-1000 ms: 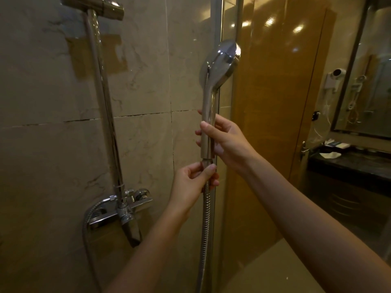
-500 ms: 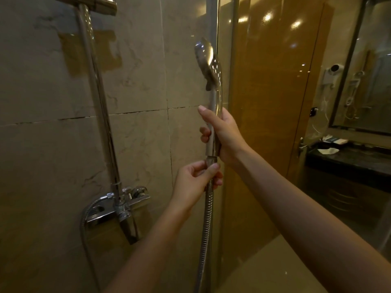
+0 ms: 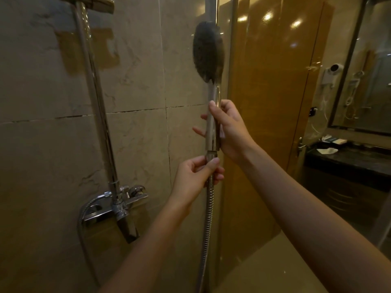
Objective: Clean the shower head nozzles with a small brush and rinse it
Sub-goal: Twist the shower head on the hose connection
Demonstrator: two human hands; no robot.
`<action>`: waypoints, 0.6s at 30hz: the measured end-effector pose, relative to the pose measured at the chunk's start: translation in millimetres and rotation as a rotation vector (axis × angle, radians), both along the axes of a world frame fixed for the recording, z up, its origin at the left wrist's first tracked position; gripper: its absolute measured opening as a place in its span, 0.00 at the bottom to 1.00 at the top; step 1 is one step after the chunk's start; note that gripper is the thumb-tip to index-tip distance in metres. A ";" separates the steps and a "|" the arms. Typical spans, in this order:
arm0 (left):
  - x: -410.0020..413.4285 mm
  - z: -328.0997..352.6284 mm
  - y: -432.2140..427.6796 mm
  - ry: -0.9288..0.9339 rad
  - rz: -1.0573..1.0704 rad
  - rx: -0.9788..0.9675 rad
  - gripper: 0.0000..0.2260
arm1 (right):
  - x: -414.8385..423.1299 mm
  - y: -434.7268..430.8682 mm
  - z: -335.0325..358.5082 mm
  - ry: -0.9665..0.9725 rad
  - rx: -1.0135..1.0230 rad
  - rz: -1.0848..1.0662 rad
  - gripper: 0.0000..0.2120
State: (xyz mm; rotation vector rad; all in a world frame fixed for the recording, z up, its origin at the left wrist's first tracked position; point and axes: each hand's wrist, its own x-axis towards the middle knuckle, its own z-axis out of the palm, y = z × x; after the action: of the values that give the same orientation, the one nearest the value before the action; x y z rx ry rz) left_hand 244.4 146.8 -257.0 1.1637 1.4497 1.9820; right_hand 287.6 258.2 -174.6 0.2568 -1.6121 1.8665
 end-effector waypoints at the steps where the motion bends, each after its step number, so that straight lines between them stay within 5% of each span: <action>1: -0.8 -0.1 -0.7 -0.006 -0.002 0.004 0.06 | 0.5 0.9 -2.0 0.002 -0.019 0.036 0.08; 9: -3.1 -2.9 -3.9 -0.002 0.018 -0.002 0.05 | -1.4 -6.3 -3.2 -0.005 -0.069 0.016 0.18; 15: 0.5 -5.8 -0.4 0.011 0.022 -0.033 0.04 | -5.9 -8.9 -5.4 -0.030 0.126 -0.177 0.17; 18: -0.7 -3.4 -2.5 0.000 -0.010 -0.025 0.05 | -4.1 -6.5 -0.1 -0.030 0.016 -0.109 0.19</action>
State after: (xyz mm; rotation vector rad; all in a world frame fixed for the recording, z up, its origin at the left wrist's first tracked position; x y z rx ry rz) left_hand 243.7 144.4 -260.4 1.1580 1.4610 1.9516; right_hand 283.5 251.8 -174.7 0.1457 -1.6292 1.7836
